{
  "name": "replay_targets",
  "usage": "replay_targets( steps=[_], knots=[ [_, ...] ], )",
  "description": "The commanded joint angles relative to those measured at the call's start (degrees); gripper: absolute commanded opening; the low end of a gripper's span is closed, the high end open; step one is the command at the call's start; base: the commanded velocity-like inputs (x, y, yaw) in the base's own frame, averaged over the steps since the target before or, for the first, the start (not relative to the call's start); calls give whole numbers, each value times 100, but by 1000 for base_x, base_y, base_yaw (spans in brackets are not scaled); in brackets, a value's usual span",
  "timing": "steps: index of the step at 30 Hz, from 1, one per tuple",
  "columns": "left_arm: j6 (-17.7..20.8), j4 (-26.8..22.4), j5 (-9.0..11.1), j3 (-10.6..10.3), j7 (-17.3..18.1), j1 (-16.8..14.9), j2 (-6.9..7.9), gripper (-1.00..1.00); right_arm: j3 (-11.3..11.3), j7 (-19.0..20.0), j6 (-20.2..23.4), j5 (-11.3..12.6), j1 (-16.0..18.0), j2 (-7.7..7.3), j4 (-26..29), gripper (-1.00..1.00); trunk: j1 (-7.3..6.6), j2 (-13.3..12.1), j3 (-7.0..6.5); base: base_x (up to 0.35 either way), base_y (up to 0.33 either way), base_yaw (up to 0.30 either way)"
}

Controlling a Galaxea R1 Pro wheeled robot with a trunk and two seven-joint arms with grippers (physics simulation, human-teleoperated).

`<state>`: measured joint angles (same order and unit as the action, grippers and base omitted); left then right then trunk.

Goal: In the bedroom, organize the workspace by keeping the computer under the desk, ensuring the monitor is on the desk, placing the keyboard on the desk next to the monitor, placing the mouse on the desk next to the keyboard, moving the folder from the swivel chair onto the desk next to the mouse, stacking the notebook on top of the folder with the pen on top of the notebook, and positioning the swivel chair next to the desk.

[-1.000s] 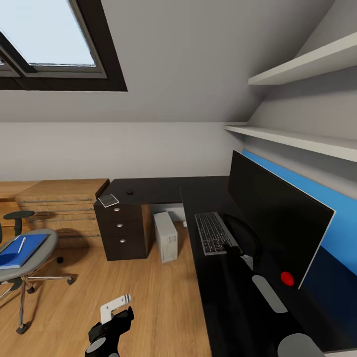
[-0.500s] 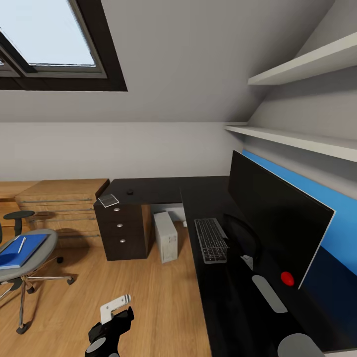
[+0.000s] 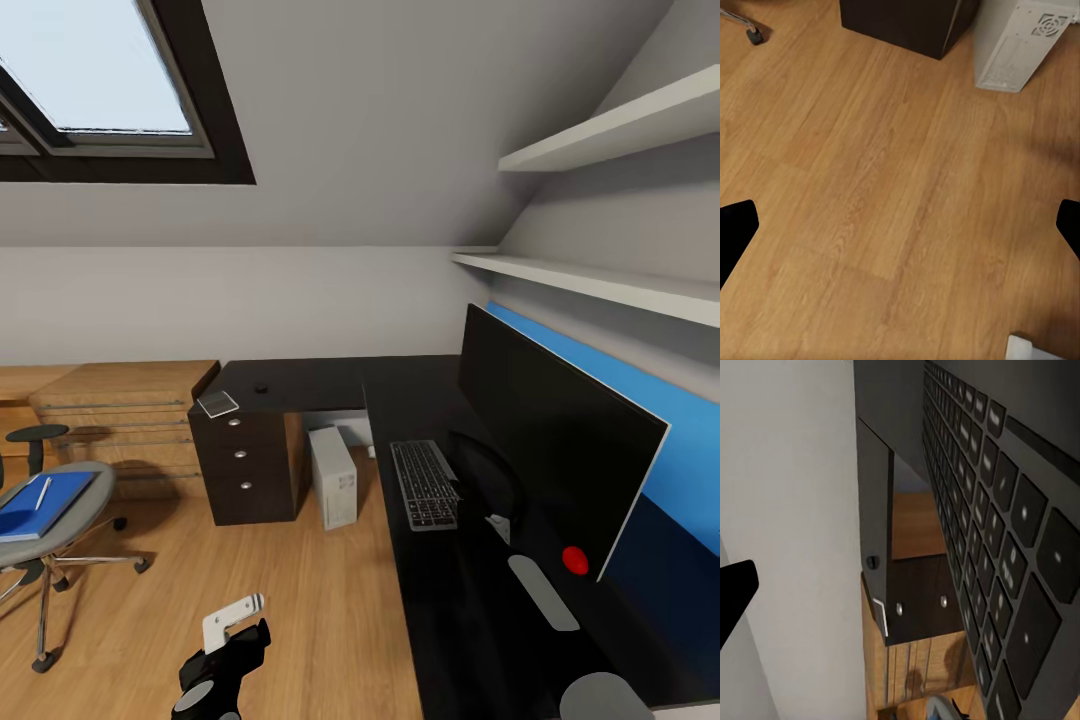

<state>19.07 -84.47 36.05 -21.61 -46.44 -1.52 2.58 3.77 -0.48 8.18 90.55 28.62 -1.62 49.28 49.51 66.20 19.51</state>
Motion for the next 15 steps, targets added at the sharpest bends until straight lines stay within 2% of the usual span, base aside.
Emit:
replay_targets(
  steps=[1, 6, 15],
  knots=[
    [20, -8, 25, -12, -42, -6, 6, 100, 14, -5, -1, 42, 3, -5, 4, 100, 0, 5, 7, 0, 0, 0],
    [18, -8, 25, -11, -41, -6, 6, 100, 13, -5, -1, 42, 3, -5, 11, 100, 0, 5, 7, -49, -21, 0],
    [17, -8, 25, -11, -41, -6, 6, 100, 10, -5, -1, 42, 3, -5, 12, 100, 0, 5, 7, -252, -159, 0]
  ],
)
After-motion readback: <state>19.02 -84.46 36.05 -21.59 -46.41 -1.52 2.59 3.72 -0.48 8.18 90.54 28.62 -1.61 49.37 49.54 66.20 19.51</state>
